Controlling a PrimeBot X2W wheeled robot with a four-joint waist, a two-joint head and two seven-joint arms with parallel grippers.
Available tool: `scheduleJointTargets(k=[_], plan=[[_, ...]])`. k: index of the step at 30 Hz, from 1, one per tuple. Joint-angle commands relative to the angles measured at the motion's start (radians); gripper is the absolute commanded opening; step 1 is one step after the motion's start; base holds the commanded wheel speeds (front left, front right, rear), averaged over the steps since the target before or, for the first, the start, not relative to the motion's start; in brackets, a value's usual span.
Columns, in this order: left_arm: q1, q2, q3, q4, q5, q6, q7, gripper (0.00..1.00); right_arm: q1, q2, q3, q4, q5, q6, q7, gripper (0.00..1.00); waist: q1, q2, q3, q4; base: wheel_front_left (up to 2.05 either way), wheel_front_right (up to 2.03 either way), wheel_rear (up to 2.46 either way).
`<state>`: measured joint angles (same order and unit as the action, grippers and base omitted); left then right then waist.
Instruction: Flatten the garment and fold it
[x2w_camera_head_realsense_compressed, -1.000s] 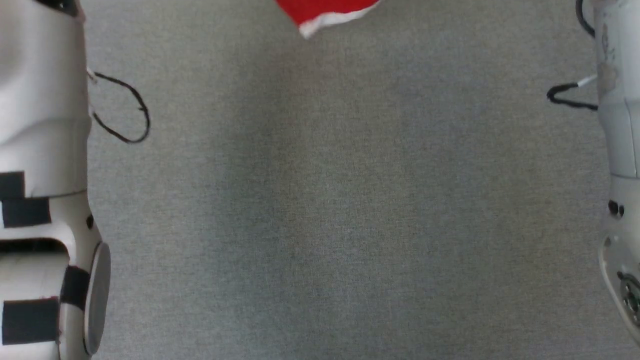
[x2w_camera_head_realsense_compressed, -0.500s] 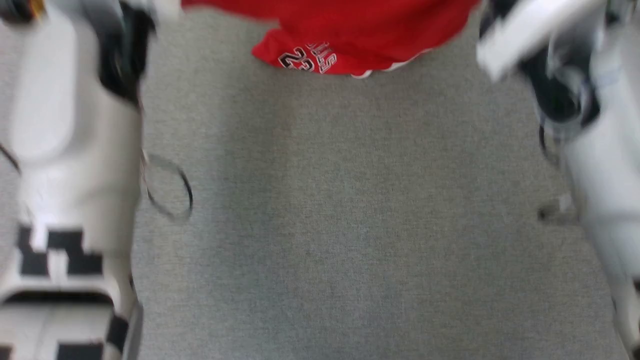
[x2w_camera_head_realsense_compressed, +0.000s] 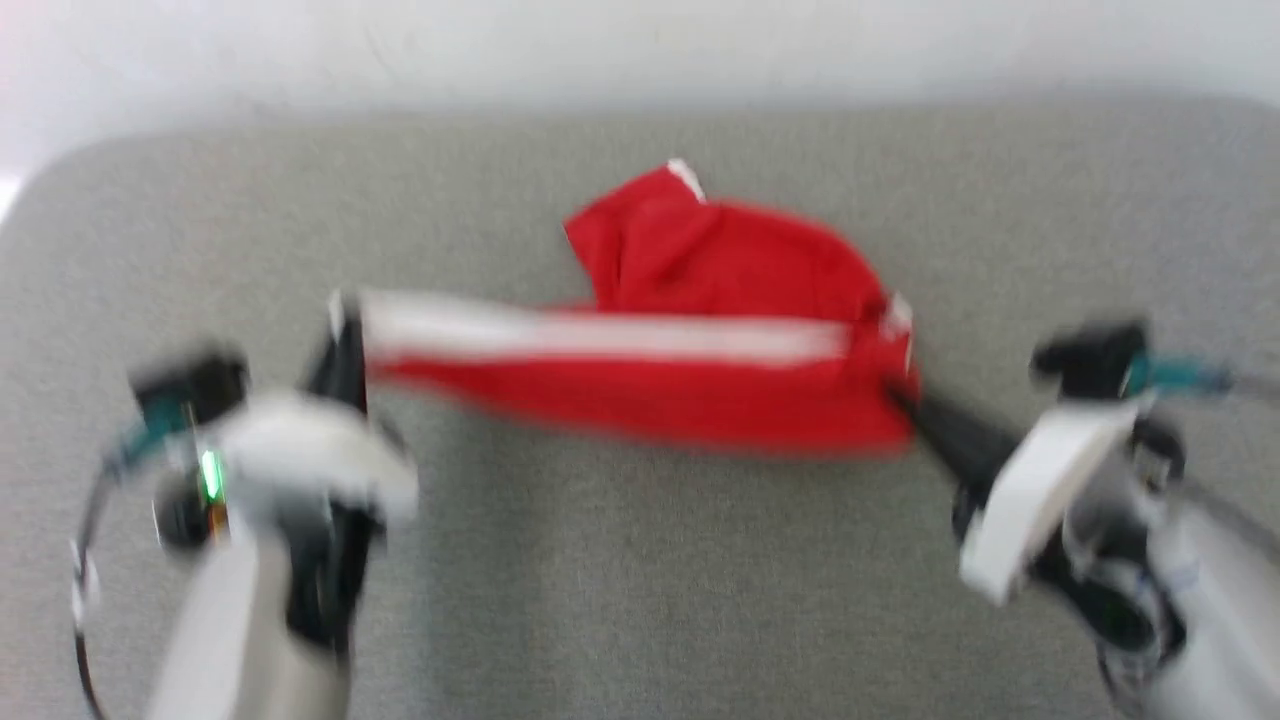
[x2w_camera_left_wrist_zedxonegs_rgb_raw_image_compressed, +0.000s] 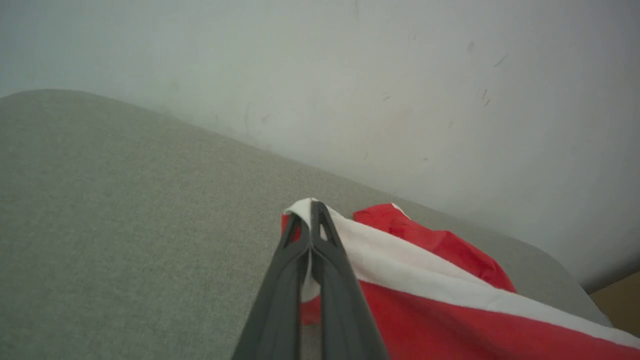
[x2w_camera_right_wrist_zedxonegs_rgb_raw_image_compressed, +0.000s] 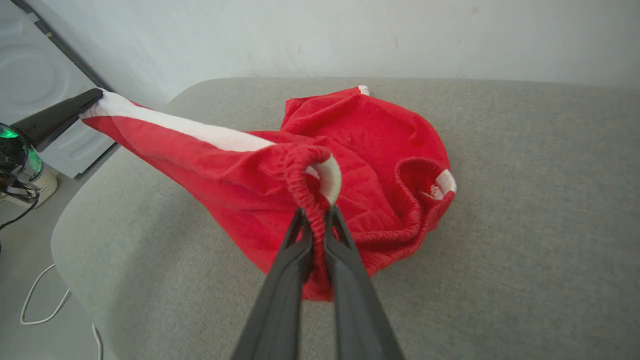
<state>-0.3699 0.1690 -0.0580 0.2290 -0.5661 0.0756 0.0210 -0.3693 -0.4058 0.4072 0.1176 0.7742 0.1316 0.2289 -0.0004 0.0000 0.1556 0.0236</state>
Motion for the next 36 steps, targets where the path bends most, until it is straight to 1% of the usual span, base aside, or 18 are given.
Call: scheduleJointTargets(k=[1,5,10,15,17,19,24,29,32,36], plan=[[0.065,-0.003,0.007,-0.024,-0.009,0.015,0.013,0.0,0.046,-0.008,-0.001,-0.018,-0.006,-0.001,0.023,0.0,0.0004,0.0,-0.079,0.005,0.0,0.0,0.0],[0.262,-0.016,0.007,-0.1,-0.028,0.059,0.069,0.0,0.202,-0.017,-0.018,-0.071,-0.023,-0.001,0.13,0.0,0.0004,0.0,-0.119,0.015,0.0,0.0,0.0],[0.435,-0.027,-0.001,-0.146,-0.048,0.11,0.149,0.0,0.373,-0.012,-0.033,-0.119,-0.037,-0.001,0.279,0.0,0.0004,0.0,-0.153,0.026,0.0,0.0,0.0],[0.535,-0.021,-0.007,-0.171,-0.052,0.157,0.221,0.0,0.489,0.003,-0.037,-0.161,-0.044,-0.001,0.436,0.0,0.0004,0.0,-0.163,0.024,0.0,0.0,0.0],[0.554,-0.019,-0.004,-0.187,-0.055,0.168,0.232,0.0,0.512,0.014,-0.051,-0.181,-0.047,-0.001,0.482,0.0,0.0004,0.0,-0.16,0.021,0.0,0.0,0.0],[0.557,-0.022,0.001,-0.208,-0.059,0.171,0.228,0.0,0.522,0.031,-0.077,-0.201,-0.054,-0.001,0.501,0.0,0.0004,0.0,-0.158,0.018,0.0,0.0,0.0],[0.497,-0.017,-0.007,-0.263,-0.055,0.155,0.216,0.0,0.515,0.086,-0.158,-0.241,-0.079,-0.001,0.486,0.0,0.0004,0.0,-0.145,0.009,0.0,0.0,0.0],[0.335,-0.001,-0.058,-0.26,-0.025,0.119,0.237,0.0,0.484,0.133,-0.246,-0.261,-0.116,-0.001,0.455,0.0,0.0004,0.0,-0.111,-0.014,0.0,0.0,0.0],[0.208,-0.005,-0.095,-0.207,-0.01,0.09,0.247,0.0,0.461,0.159,-0.29,-0.266,-0.134,-0.001,0.447,0.0,0.0004,0.0,-0.079,-0.035,0.0,0.0,0.0],[0.032,-0.015,-0.134,-0.086,0.006,0.051,0.255,0.0,0.413,0.183,-0.322,-0.27,-0.164,-0.001,0.438,0.0,0.0004,0.0,-0.016,-0.078,0.0,0.0,0.0]])
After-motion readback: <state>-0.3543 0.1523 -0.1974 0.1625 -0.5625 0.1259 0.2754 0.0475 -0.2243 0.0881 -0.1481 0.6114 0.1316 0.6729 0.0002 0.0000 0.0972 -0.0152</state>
